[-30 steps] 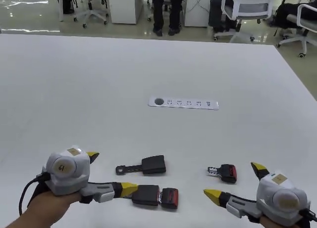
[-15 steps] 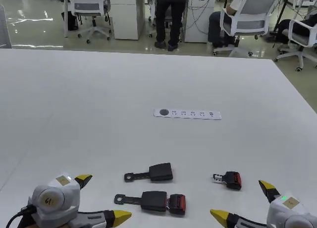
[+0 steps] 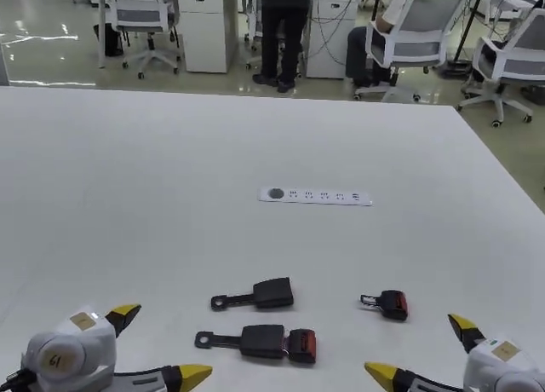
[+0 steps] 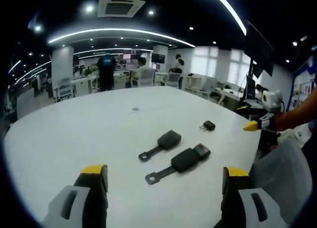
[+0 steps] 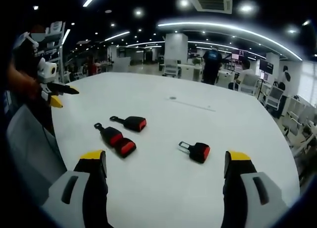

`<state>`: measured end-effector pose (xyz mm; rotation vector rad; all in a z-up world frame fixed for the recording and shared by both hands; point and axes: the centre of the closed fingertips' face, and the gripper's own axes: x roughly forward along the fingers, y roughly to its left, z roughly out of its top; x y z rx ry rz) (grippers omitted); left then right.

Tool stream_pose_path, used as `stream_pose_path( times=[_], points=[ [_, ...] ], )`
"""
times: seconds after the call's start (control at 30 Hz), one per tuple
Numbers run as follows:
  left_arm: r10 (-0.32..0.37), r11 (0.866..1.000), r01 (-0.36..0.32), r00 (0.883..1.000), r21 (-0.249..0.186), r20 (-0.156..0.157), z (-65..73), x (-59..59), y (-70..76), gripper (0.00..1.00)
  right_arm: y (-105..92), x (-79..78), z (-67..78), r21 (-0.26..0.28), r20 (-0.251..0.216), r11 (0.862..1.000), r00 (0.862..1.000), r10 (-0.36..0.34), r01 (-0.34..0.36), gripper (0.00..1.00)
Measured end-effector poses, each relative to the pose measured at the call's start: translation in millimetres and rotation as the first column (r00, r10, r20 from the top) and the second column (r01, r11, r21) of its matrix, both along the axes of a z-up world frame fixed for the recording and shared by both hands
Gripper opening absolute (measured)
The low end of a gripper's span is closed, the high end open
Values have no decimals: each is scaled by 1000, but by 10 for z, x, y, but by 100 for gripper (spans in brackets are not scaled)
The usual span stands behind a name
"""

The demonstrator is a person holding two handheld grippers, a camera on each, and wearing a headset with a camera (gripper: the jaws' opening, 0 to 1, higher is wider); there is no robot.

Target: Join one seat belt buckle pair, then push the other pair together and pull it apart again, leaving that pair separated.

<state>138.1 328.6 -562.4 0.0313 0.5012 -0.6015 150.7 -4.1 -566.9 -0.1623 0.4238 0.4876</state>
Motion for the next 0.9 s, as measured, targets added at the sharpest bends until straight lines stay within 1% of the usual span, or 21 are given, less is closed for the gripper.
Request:
stream_pose_path(
  times=[0.1,0.13,0.17,0.23,0.3,0.37,0.43,0.6,0.67,0.77,0.83,0.9],
  points=[
    [7,1000,-7,1000,-5,2,12,-47,-21,99,-14,-42,-19,0,-2,1000,1000,7,-7,100],
    [8,1000,-8,1000,-6,1,-33,-38,16,99,-28,-52,-28,-6,-4,1000,1000,6,-6,100],
    [9,1000,-9,1000,-8,1,-48,-39,28,99,-31,-59,-25,-5,-4,1000,1000,5,-5,100],
    [12,1000,-12,1000,-13,2,-13,-64,7,99,-36,-70,-13,-4,-5,1000,1000,0,0,100],
    [19,1000,-19,1000,-20,-3,-62,-47,59,98,-50,-72,-1,-1,-5,1000,1000,-3,3,100],
    [23,999,-23,1000,-28,-3,-2,-67,13,98,-47,-74,9,-2,-1,1000,1000,-3,3,100],
    [21,999,-21,1000,-27,-2,16,-73,1,98,-35,-79,21,-5,2,1000,1000,0,0,100],
    [16,1000,-16,1000,-27,1,-14,-62,30,98,-36,-73,22,4,4,1000,1000,-8,8,100],
    [11,1000,-11,1000,-24,0,-16,-70,20,98,-34,-78,15,-4,4,1000,1000,-7,7,100],
    [5,1000,-5,1000,-21,-3,54,-116,-41,97,-30,-89,19,4,3,1000,1000,-12,12,100],
    [4,1000,-4,1000,-20,-1,3,-103,2,97,-27,-95,8,4,4,1000,1000,-14,14,100],
    [1,1000,-1,1000,-19,-4,-2,-114,2,97,-29,-106,-5,4,2,1000,1000,-16,16,100]
  ],
)
